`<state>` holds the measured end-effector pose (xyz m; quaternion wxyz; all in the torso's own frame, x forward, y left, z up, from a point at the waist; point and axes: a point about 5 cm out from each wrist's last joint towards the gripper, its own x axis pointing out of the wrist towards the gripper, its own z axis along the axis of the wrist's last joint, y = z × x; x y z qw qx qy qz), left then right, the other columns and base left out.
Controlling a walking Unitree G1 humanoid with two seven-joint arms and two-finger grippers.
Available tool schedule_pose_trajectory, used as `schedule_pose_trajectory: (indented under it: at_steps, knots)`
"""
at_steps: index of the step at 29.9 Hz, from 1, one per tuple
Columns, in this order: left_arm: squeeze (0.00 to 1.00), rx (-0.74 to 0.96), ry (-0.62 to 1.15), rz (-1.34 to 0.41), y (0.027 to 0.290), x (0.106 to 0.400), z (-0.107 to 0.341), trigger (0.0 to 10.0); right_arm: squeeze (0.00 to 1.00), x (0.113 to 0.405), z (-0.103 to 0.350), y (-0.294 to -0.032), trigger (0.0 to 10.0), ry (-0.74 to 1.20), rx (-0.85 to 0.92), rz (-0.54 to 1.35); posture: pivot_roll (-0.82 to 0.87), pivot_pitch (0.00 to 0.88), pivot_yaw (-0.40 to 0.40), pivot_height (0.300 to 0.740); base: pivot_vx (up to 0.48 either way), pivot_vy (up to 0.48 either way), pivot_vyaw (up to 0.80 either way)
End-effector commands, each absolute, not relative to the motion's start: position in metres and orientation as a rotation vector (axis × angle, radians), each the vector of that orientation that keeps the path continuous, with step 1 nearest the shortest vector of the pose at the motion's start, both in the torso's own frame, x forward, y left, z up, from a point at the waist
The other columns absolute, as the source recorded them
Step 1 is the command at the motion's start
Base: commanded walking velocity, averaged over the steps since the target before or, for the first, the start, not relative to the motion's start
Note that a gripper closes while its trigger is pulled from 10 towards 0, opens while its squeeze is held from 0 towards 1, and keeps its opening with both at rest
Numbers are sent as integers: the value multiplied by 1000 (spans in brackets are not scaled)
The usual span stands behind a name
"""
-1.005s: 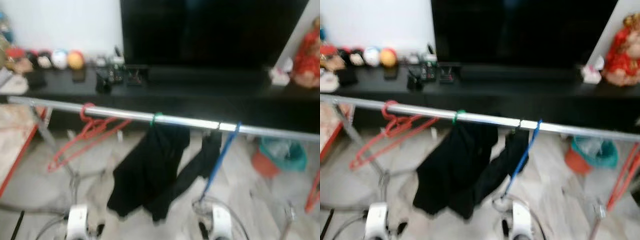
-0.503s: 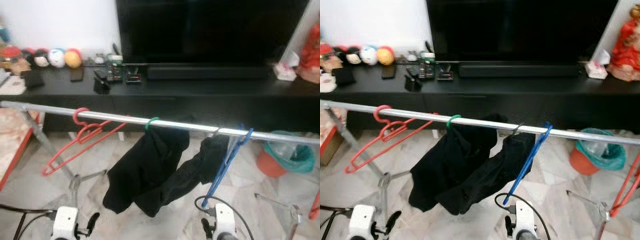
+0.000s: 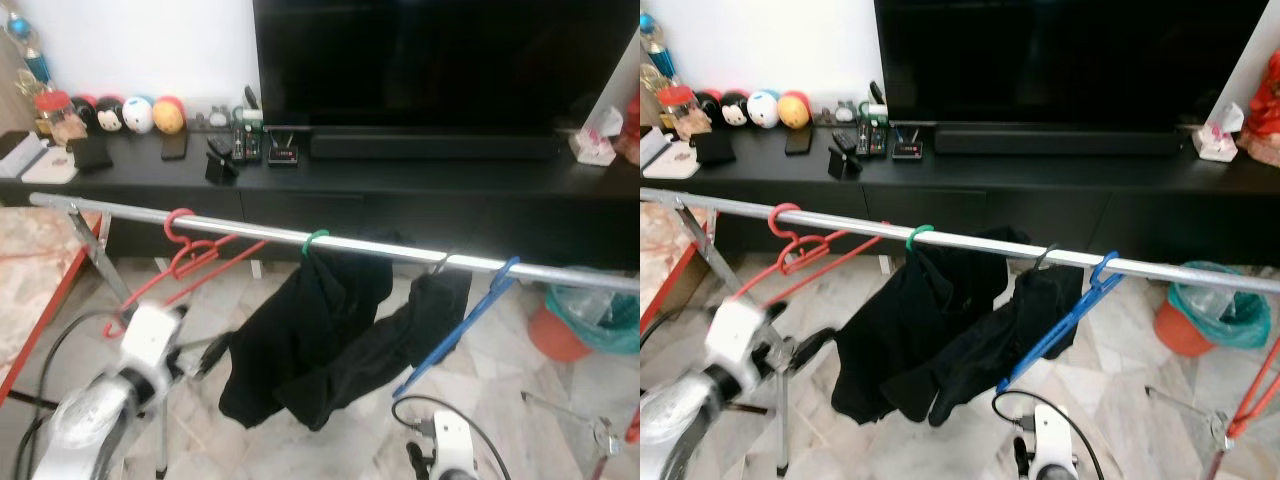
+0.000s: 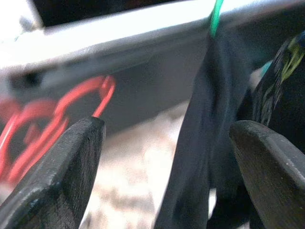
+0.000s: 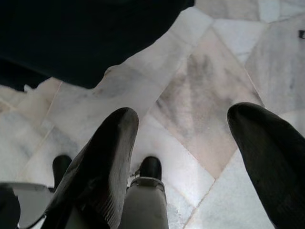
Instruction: Hang hanger
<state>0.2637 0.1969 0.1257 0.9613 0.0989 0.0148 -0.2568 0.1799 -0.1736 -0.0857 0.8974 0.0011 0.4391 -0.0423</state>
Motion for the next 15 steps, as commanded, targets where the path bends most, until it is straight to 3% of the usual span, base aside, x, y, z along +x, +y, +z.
schedule_pose_trajectory:
  at_steps: [1,2,4,5,6,8,15]
  knots:
    - [0,173,84,-525,197,264,115,10000,0,180,-86,-173,10000,910,17,-109,4,0,-4,740,0,0,0]
    - [0,169,59,-532,190,282,117,10000,0,180,-86,-173,10000,916,15,-109,-6,0,1,740,0,0,0]
    - [0,173,50,-542,186,289,119,10000,0,180,-86,-172,10000,919,15,-110,-9,0,3,740,0,0,0]
    - [694,160,40,-560,179,298,121,10000,0,180,-86,-172,10000,924,18,-117,-15,0,7,740,0,0,0]
    - [1000,150,37,-586,172,305,124,10000,0,179,-87,-172,10000,928,22,-123,-22,0,14,740,0,0,0]
    - [1000,143,33,-634,160,316,129,10000,0,179,-87,-171,10000,936,24,-126,-25,0,18,740,0,0,0]
    - [1000,113,54,-687,154,325,127,10000,0,178,-87,-170,10000,936,35,-135,-46,0,35,740,0,0,0]
